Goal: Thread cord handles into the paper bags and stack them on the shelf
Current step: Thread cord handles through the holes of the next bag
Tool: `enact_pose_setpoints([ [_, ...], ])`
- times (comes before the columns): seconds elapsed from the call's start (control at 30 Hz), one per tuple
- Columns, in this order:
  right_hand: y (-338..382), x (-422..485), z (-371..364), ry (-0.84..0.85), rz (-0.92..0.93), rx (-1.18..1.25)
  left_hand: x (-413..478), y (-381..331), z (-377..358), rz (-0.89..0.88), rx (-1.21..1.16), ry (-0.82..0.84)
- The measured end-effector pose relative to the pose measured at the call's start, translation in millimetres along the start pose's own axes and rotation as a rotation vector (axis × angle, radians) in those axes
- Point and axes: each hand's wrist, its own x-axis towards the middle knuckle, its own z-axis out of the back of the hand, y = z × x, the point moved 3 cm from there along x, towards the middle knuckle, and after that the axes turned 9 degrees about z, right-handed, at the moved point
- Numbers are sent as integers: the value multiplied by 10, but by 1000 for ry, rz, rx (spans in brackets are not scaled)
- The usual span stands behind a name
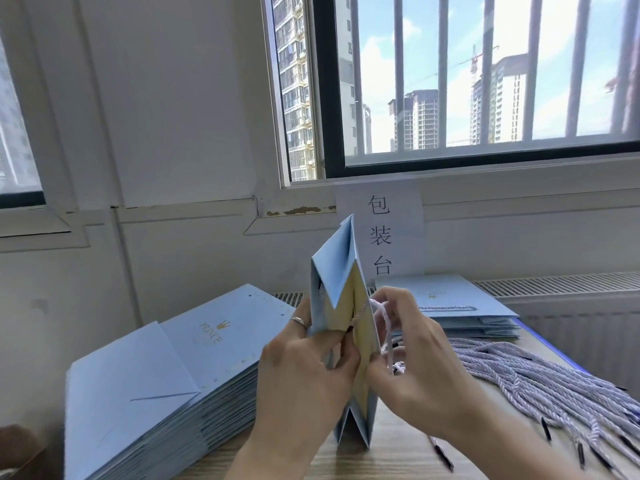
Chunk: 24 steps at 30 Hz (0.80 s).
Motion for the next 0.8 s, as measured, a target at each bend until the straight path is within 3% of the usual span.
enact_pose_setpoints([
  [0.1,-12,-5,30,-3,-31,16,-42,108,-62,164,265,84],
  [0.17,-16,-5,34,-1,-44,11,-74,169,-85,242,307,151],
  [0.4,-36,-7,33,11,-61,-25,-33,51,25,237,65,147],
  [0.63,-28,-2,17,16,-40,-25,1,-161,191,91,-127,141],
  [0.8,-18,-3,25,25,-35,8,-15,-144,161,58,-72,116],
])
